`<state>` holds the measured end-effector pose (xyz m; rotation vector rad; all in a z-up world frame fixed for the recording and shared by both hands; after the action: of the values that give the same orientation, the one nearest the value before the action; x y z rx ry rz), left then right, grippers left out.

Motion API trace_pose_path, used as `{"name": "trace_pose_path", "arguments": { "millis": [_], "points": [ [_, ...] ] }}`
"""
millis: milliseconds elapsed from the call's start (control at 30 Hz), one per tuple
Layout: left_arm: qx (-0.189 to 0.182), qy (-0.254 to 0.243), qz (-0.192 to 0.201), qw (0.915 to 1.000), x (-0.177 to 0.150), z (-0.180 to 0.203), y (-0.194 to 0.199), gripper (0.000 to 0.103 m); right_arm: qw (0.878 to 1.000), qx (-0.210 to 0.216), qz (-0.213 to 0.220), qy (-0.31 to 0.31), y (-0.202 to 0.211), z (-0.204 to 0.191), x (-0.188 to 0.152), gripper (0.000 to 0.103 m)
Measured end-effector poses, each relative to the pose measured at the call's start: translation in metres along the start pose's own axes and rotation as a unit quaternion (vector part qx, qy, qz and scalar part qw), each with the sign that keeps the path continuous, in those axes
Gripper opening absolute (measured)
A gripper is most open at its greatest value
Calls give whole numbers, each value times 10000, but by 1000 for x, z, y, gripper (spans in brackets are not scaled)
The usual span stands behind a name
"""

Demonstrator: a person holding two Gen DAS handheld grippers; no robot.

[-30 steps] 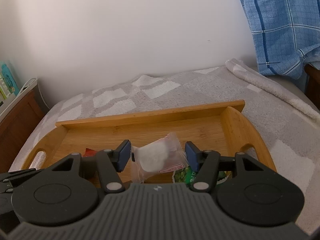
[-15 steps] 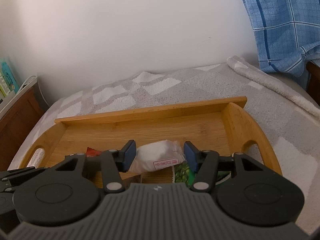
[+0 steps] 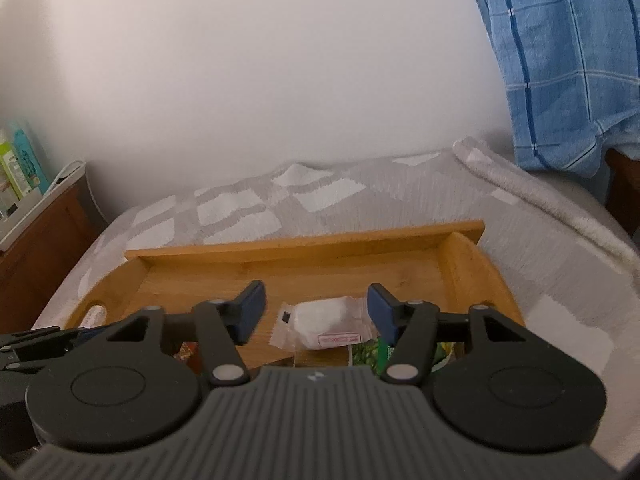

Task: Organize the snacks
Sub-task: 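Open both grippers to drop the bar and clear bag into the tray, then move both grippers back toward the last snacks on the towel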

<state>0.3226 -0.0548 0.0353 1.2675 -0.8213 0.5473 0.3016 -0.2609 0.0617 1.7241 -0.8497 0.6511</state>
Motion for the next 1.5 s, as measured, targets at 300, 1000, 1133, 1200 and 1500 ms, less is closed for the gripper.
{"name": "trace_pose_path", "arguments": {
  "millis": [300,1000,1133,1200,1500],
  "points": [
    [92,-144,157,9997,2,-2,27,67,9995,50,203,251,24,-11,4,90],
    [152,-208,268,9993,-16,-6,83,102,9956,-267,414,799,68,-9,-11,103],
    [183,-264,291,9991,-26,-6,95,102,9952,-232,473,825,79,-9,-21,103],
    [177,-273,287,9991,-32,-6,102,102,9954,-184,469,817,84,-10,-25,103],
    [126,-207,206,9995,-63,-5,125,102,9953,-63,582,765,109,-14,-45,103]
  ]
}}
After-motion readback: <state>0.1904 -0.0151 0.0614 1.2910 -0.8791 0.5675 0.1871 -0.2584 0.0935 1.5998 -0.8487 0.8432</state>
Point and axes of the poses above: each gripper's, at about its wrist camera, not at the fingertips, and y roughly against the way its jaws point, z to its right, x to its top, the point moved 4 cm from there along -y, roughly the way its jaws point, and after that the axes turned 3 degrees about z, right-handed, at the moved point
